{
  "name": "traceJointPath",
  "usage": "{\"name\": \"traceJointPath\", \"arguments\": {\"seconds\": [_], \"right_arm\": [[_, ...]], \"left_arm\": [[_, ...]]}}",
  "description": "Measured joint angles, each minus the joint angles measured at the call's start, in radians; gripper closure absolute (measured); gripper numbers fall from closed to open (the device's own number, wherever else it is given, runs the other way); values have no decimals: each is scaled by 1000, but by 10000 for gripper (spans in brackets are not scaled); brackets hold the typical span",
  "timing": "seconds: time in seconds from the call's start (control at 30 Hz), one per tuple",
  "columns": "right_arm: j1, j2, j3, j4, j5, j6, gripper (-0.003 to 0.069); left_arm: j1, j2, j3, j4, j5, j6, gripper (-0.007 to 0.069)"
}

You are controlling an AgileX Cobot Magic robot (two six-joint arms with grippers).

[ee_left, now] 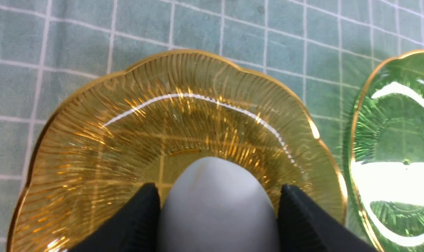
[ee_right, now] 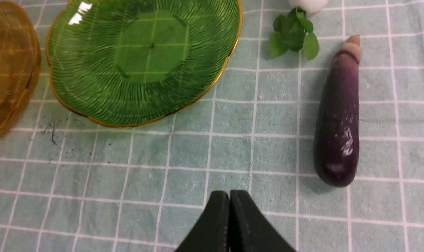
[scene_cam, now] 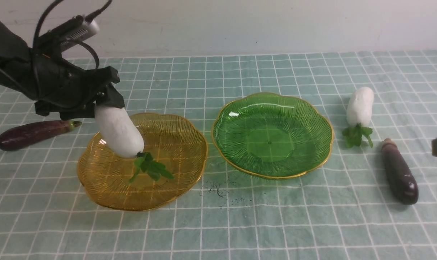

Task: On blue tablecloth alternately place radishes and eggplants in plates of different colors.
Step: 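Pick up the white radish and place it in the left plate, then place the white radish onto the plate beside the other radish with the right gripper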

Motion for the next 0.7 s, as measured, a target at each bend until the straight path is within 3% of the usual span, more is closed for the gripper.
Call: {"name": "traceJointPath", "arguments": {"seconds": [0.23,0.43,0.53,0.6,0.63,0.7], "right_arm": [[-33,262,-203,0,-2,33,673],[-67,458,-366,-15,-30,63,658],[-68,588,-460,-27,-60,65,605],[-68,678,-534,-27,-82,66,542],[-68,743,-580,-27,-98,67,473],[-68,853,-660,-28,-114,68,358]], "left_arm": [[0,96,-8,12,18,1,228],[0,95,-10,18,22,3,135],[0,82,-10,33,29,8,107],[0,53,-10,63,55,9,140],[0,36,-10,87,73,9,191],[-3,-26,-10,160,115,9,370]]}}
